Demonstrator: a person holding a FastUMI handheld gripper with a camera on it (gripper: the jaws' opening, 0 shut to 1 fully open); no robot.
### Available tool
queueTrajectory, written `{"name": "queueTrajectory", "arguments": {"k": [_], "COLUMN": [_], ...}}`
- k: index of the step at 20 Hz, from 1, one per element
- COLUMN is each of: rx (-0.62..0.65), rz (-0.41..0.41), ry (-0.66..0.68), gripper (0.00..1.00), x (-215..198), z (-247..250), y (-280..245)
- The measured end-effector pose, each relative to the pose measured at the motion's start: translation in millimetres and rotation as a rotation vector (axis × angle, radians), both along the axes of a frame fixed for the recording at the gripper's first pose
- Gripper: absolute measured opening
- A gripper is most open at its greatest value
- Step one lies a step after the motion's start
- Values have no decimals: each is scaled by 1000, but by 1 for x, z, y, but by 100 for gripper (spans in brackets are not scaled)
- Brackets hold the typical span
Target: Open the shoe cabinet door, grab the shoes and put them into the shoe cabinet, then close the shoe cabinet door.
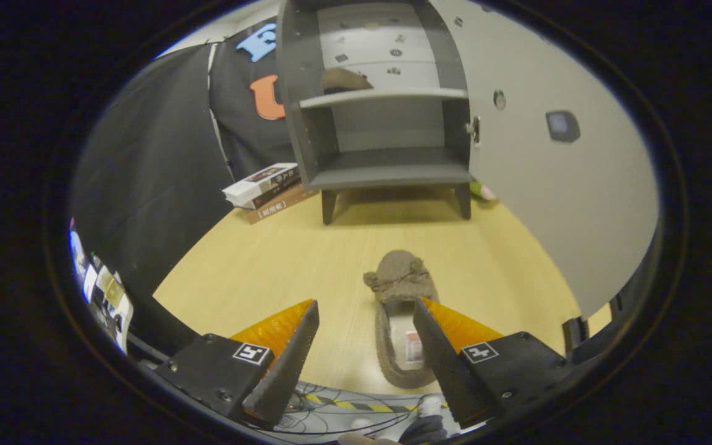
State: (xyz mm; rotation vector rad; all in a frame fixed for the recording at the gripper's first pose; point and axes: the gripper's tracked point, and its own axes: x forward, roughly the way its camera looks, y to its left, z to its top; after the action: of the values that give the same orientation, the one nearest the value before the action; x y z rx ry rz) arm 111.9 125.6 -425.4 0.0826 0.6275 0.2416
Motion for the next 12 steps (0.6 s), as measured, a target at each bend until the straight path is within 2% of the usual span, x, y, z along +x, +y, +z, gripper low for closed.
{"name": "queueTrajectory", "arguments": {"k": [5, 12], "rx": [-20, -38], "rz": [2, 10], "ry": [102, 106], "gripper": [97, 95], "x": [34, 77], "z": [-46, -61], "y": [5, 16]}}
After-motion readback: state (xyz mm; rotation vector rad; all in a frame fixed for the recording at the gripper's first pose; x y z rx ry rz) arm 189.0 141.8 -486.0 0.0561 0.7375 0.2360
